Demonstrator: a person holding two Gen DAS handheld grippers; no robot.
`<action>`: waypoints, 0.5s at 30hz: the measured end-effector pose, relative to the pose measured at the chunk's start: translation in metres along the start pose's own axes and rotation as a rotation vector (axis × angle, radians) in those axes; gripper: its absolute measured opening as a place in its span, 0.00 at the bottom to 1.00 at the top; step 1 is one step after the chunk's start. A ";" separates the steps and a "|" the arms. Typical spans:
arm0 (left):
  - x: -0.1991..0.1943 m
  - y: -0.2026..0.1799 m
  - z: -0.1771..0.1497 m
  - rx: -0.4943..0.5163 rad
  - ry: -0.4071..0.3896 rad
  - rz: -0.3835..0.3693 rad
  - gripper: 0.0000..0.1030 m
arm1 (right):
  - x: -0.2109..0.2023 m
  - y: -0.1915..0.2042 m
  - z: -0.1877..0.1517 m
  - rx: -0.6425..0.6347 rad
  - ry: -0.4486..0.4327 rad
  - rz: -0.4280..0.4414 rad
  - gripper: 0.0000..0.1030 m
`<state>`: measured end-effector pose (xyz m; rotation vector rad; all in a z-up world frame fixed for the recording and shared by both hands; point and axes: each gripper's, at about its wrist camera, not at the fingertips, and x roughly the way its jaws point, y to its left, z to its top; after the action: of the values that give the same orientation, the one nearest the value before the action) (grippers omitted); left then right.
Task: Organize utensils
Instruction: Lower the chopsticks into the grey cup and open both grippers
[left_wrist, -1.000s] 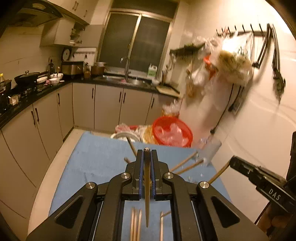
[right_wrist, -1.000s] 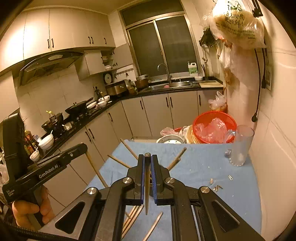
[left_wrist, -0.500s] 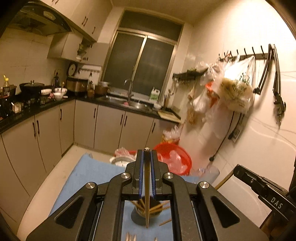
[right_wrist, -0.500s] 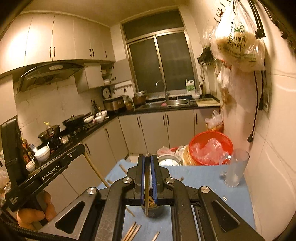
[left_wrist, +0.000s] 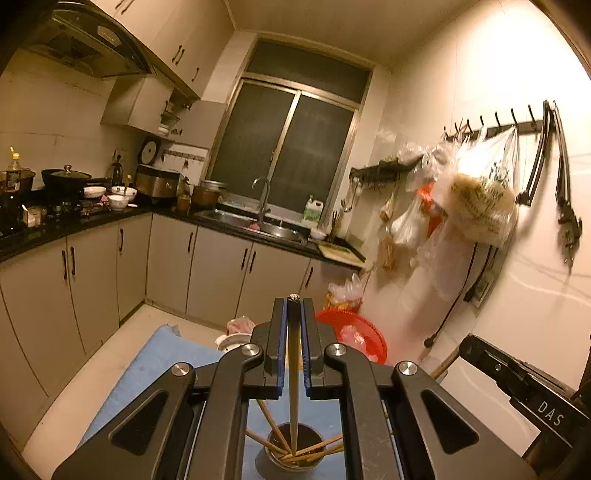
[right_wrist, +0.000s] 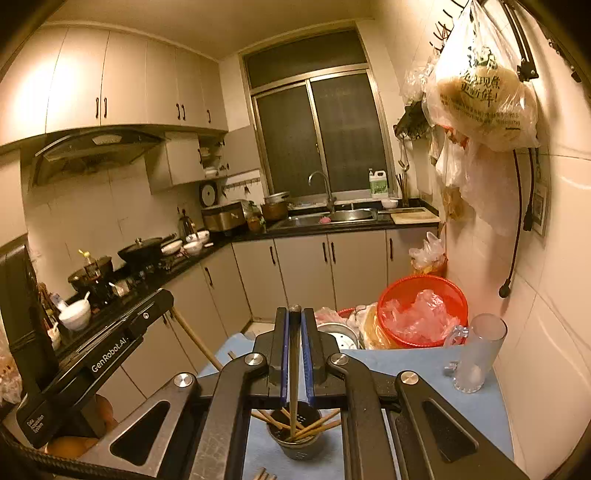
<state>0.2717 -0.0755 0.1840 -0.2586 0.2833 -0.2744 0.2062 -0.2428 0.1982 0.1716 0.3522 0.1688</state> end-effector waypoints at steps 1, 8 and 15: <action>0.005 0.000 -0.004 0.004 0.010 0.004 0.06 | 0.004 -0.001 -0.003 0.001 0.009 0.003 0.06; 0.025 0.005 -0.028 0.017 0.069 0.023 0.06 | 0.025 -0.009 -0.023 -0.005 0.060 -0.003 0.06; 0.035 0.011 -0.046 0.032 0.127 0.034 0.06 | 0.039 -0.013 -0.044 -0.003 0.112 -0.008 0.07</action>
<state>0.2928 -0.0855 0.1298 -0.2045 0.4084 -0.2619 0.2282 -0.2422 0.1422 0.1579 0.4637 0.1717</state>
